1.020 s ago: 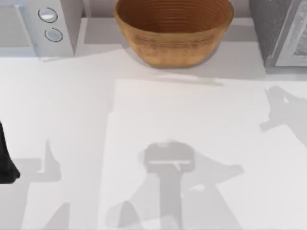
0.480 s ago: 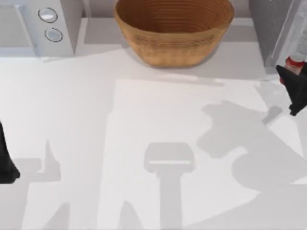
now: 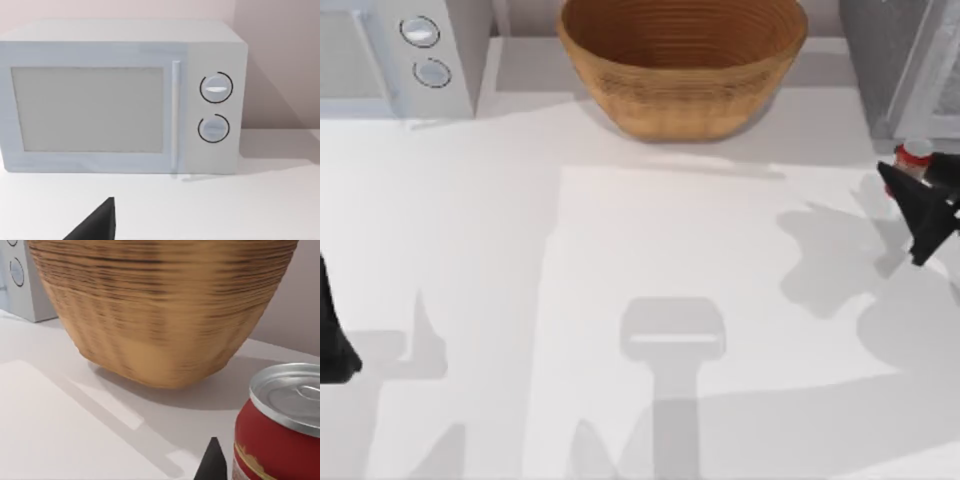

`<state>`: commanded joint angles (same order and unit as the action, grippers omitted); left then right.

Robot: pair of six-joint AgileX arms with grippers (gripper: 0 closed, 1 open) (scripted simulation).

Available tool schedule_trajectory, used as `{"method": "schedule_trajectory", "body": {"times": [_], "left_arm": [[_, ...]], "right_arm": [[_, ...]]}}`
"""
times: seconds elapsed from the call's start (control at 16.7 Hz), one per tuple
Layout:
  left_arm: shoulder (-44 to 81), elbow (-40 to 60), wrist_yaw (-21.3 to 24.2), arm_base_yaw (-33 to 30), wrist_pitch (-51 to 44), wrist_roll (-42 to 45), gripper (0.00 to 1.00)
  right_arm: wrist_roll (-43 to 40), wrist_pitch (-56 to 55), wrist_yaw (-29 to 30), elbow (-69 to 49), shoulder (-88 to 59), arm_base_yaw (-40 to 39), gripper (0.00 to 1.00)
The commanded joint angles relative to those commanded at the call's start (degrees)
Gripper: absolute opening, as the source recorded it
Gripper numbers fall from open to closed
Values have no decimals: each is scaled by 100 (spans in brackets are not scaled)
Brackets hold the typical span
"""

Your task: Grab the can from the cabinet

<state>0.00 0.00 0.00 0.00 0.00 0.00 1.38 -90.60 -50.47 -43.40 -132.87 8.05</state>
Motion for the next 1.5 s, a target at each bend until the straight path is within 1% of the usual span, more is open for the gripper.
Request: {"method": "schedule_trajectory", "body": {"times": [0.24, 0.54, 0.78, 1.5], "left_arm": [[0, 0, 0, 0, 0, 0, 100], [0, 0, 0, 0, 0, 0, 100], [0, 0, 0, 0, 0, 0, 100], [0, 0, 0, 0, 0, 0, 100]], "right_arm": [[8, 24, 22, 2, -9, -44, 0], [-12, 177, 301, -401, -238, -300, 0], [-13, 183, 313, -417, -247, -310, 0], [-13, 183, 313, -417, -247, -310, 90]]}}
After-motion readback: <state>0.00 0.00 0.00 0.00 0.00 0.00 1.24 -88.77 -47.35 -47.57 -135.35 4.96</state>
